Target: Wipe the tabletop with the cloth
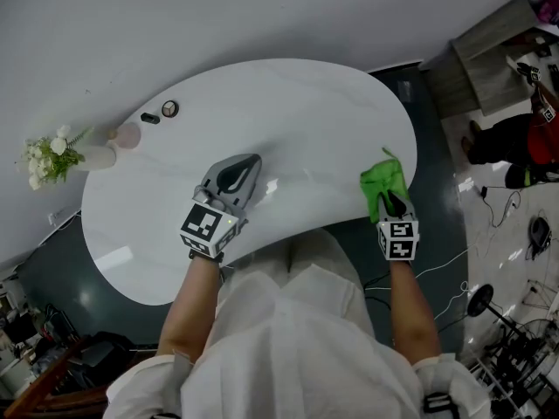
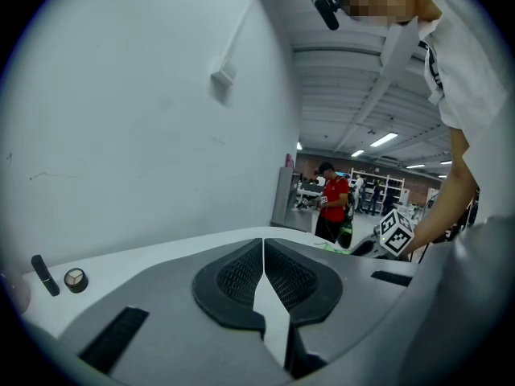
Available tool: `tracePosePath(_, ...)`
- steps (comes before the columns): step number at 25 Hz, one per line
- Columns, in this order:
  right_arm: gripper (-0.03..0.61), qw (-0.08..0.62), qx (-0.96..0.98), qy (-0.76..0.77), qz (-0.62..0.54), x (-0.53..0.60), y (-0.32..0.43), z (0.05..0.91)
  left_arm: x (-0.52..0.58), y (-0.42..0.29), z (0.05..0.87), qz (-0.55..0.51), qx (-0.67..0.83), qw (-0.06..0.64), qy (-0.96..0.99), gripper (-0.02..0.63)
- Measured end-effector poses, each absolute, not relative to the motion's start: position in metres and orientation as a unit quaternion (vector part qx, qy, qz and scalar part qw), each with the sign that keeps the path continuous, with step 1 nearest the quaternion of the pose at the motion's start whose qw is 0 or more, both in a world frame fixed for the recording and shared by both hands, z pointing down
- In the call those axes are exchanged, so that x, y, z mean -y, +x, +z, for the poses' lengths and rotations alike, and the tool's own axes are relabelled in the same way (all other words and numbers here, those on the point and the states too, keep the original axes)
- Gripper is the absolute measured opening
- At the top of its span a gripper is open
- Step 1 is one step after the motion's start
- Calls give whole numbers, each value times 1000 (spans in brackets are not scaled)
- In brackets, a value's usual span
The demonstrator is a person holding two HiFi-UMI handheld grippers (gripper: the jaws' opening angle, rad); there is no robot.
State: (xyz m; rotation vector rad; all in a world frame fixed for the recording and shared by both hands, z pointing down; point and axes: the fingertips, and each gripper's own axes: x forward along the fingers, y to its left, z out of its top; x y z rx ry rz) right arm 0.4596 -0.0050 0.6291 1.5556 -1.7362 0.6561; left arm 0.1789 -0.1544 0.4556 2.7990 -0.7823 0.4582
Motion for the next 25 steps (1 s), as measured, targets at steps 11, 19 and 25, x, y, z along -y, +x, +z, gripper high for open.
tracePosePath(11,69,348,578,690,263,87,527,627,160,152,447,152,309,93,934,18)
tracePosePath(19,67,370,612,657,237,189,438,623,157,67,444,145,382,99,907,18)
tracePosePath(25,67,373,646,630,218,247,342,618,147,6,447,136,425,112,888,18)
